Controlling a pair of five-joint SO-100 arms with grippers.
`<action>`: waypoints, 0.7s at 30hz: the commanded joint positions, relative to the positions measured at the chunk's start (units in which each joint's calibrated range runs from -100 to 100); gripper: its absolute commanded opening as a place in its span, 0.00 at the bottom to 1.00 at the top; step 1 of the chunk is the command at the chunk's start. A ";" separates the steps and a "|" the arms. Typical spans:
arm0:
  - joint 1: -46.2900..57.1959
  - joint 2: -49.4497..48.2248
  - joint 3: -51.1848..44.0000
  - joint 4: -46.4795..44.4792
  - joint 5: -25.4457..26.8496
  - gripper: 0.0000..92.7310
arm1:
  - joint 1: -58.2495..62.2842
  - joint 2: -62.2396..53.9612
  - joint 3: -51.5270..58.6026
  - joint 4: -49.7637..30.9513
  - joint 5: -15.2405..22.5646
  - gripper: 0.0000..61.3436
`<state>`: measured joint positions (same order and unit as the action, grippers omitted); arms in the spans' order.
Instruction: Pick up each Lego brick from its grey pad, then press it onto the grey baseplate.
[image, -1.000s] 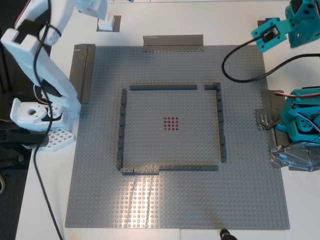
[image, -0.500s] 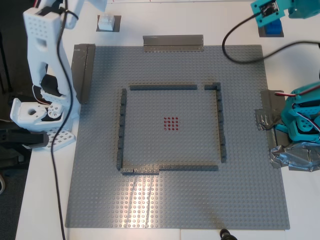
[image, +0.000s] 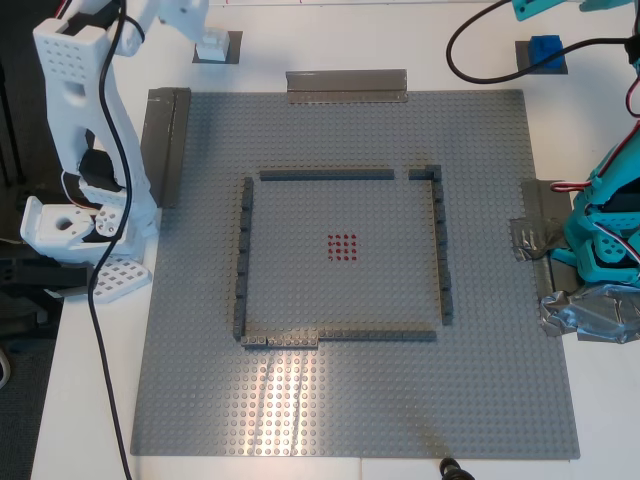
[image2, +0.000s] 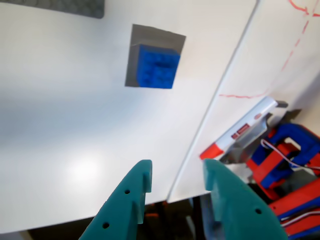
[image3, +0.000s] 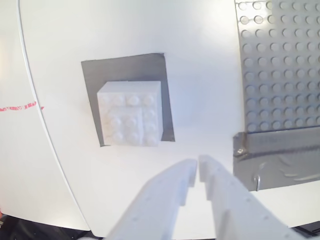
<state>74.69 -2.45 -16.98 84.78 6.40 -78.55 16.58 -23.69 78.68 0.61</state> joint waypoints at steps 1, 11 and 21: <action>-0.01 -0.12 -1.85 -0.24 0.12 0.18 | -0.78 -6.88 3.15 -6.18 0.29 0.09; -2.99 11.72 -2.12 -2.20 -0.17 0.19 | 0.02 -5.59 3.06 -11.23 0.73 0.40; -1.97 17.90 -10.97 -3.58 -0.08 0.19 | 0.38 -1.82 4.87 -14.64 1.12 0.39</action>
<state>71.88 15.22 -24.20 81.48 6.09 -78.27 16.06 -18.18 65.65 1.49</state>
